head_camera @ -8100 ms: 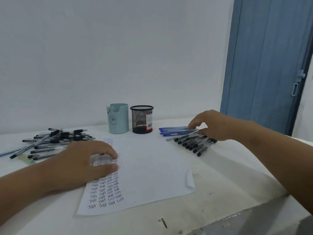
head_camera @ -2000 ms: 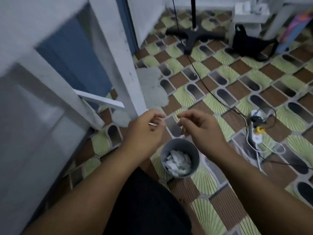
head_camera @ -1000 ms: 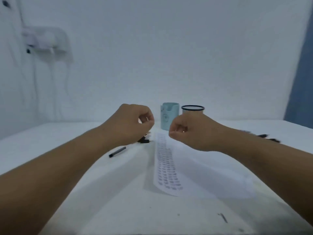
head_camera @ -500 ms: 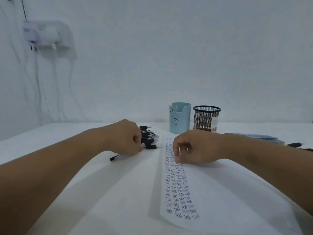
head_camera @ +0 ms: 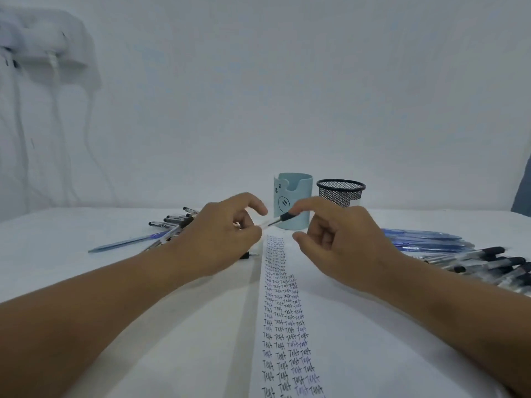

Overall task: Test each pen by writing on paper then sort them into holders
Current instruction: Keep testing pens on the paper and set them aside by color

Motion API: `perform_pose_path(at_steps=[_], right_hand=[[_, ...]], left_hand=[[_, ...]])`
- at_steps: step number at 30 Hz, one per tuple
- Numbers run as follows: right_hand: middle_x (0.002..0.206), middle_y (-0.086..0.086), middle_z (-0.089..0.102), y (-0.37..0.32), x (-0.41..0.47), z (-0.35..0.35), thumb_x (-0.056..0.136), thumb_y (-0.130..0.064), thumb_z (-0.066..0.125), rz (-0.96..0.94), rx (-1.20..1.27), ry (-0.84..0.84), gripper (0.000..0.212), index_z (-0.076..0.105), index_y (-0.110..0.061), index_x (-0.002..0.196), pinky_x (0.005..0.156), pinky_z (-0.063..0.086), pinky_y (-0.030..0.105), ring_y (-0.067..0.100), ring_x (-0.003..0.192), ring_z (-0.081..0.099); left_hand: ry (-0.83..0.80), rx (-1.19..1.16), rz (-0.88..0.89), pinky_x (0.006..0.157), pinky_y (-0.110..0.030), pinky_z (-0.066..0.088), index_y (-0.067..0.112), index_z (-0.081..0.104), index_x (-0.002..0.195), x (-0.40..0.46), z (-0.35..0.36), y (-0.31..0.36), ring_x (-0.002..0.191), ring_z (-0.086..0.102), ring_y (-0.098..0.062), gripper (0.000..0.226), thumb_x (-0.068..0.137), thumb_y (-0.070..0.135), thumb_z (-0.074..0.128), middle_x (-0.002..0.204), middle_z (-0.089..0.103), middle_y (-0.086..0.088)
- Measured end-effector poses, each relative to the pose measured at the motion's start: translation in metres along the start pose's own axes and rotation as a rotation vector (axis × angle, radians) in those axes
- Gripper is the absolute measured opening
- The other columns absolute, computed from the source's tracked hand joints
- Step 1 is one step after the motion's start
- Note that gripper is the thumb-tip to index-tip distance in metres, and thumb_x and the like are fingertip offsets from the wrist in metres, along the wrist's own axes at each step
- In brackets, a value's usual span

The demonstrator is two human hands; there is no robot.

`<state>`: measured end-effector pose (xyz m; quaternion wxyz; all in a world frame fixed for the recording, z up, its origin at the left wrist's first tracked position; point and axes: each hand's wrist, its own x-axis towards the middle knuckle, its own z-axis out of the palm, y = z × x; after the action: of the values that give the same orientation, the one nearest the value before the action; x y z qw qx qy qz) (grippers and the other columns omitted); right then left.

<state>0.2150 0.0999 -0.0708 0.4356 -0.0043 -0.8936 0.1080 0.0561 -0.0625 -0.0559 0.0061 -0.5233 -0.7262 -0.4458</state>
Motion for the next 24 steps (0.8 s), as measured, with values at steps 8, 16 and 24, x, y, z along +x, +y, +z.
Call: perform_pose_path(at_steps=[8,16,24], right_hand=[[0.047,-0.016,0.037,-0.008,0.004,-0.002,0.093,-0.042,0.058,0.041,-0.280,-0.052,0.017,0.071,-0.033,0.100,0.053,0.033,0.027,-0.001,0.047,0.034],[0.042,-0.011,0.033,-0.023,0.003,-0.008,0.087,-0.038,0.053,0.077,-0.217,0.007,0.022,0.070,-0.024,0.090,0.049,0.028,0.026,0.003,0.041,0.034],[0.047,-0.012,0.035,-0.028,0.007,-0.012,0.093,-0.034,0.055,0.067,-0.280,-0.056,0.017,0.068,-0.021,0.094,0.053,0.036,0.030,0.005,0.047,0.036]], left_hand=[[0.003,-0.746,-0.217,0.056,-0.021,0.049,0.012,0.077,0.094,-0.013,0.001,0.018,0.064,0.053,-0.017,0.025,0.081,0.033,0.072,0.074,0.067,-0.005],[-0.141,-1.319,-0.333,0.061,-0.030,0.057,0.000,0.078,0.098,-0.014,-0.001,0.025,0.068,0.060,-0.026,0.057,0.081,0.047,0.050,0.076,0.059,-0.013],[-0.115,-1.403,-0.373,0.063,-0.030,0.060,-0.001,0.075,0.091,-0.012,-0.001,0.022,0.070,0.066,-0.027,0.048,0.097,0.036,0.045,0.076,0.058,-0.015]])
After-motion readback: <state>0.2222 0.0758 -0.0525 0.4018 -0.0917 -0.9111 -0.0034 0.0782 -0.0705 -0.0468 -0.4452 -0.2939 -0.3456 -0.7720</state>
